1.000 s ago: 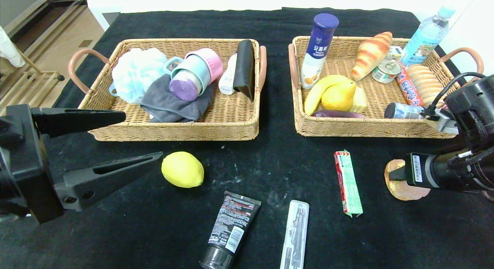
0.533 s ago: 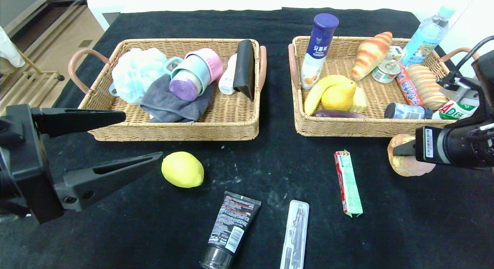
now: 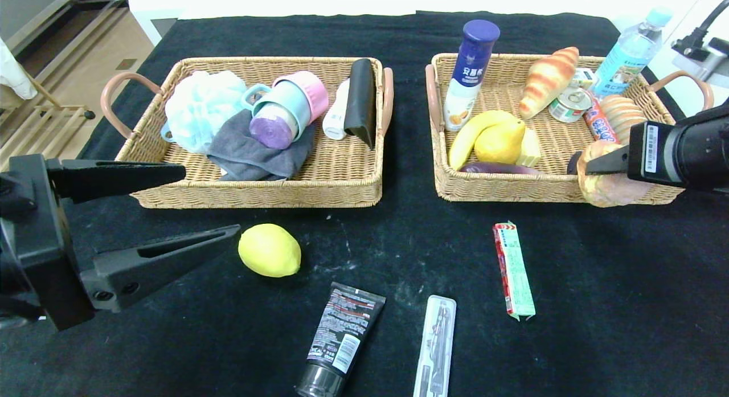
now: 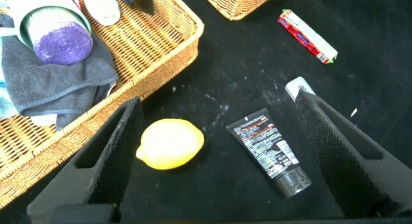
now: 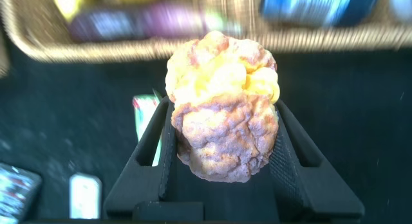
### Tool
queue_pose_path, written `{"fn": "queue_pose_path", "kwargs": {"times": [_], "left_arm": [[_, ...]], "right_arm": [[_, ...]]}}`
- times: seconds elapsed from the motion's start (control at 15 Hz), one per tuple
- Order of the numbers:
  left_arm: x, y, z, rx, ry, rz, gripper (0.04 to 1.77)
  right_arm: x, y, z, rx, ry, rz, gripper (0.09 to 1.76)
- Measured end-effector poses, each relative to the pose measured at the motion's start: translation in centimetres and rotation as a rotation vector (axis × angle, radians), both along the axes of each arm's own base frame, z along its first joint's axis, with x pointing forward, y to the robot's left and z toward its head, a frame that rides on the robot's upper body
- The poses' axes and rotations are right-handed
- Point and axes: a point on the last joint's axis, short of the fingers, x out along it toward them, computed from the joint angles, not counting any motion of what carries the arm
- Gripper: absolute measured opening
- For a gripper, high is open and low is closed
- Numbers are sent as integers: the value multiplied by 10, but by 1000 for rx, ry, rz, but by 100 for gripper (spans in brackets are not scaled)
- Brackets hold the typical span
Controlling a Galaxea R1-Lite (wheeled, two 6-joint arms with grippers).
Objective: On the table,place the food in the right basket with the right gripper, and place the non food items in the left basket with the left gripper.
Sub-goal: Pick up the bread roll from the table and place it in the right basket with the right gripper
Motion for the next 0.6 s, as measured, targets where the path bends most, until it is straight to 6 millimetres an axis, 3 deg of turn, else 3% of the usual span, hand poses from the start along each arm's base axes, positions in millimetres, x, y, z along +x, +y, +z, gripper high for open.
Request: {"fn": "queue_pose_path", "kwargs": {"times": [0.6], "left_arm": [[0,0,0,0,0,0,172]], "right_arm": [[27,8,39,-11,-192,15,87]]}}
